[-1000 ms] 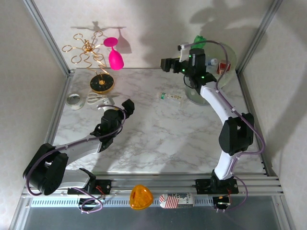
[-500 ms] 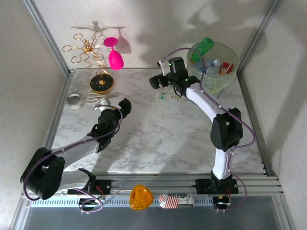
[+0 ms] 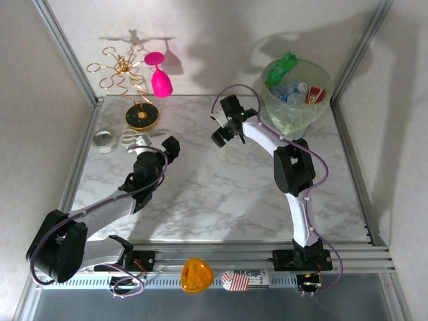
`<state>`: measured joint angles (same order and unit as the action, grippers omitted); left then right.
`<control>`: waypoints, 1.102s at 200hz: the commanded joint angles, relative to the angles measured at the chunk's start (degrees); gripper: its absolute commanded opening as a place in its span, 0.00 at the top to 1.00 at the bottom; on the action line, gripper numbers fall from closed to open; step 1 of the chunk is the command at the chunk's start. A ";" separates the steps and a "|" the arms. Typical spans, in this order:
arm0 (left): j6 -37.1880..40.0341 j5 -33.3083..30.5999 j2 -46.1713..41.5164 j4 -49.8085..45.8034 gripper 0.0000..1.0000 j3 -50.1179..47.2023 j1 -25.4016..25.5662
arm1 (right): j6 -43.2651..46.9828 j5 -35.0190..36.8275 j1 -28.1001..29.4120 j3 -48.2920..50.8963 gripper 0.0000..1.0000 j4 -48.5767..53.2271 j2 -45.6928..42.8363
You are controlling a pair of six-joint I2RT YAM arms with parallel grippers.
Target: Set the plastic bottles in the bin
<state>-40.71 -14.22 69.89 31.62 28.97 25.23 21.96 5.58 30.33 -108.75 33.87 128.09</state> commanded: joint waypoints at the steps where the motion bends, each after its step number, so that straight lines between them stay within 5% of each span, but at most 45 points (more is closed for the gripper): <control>1: 0.81 -0.59 -1.40 -1.35 0.00 -0.56 -0.70 | 2.94 4.23 0.44 -4.02 0.01 4.12 2.90; 92: 0.98 -1.17 -2.14 -1.40 0.00 -1.20 -0.89 | 2.44 6.02 0.35 -1.13 0.02 6.01 5.94; 124: 0.72 -1.00 -2.23 -1.13 0.00 -1.55 -0.98 | 1.44 5.93 0.38 0.69 0.12 5.67 5.34; 182: 0.85 -1.51 -3.17 -1.10 0.00 -2.24 -1.15 | 0.00 1.99 0.38 0.22 0.47 6.08 3.44; 220: 0.89 -1.82 -3.44 -0.68 0.00 -2.19 -1.58 | -1.20 -5.51 0.39 2.75 0.52 0.69 -6.18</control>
<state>-40.51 -14.68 67.72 30.79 27.29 24.36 22.04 6.02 30.33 -107.59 37.89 131.31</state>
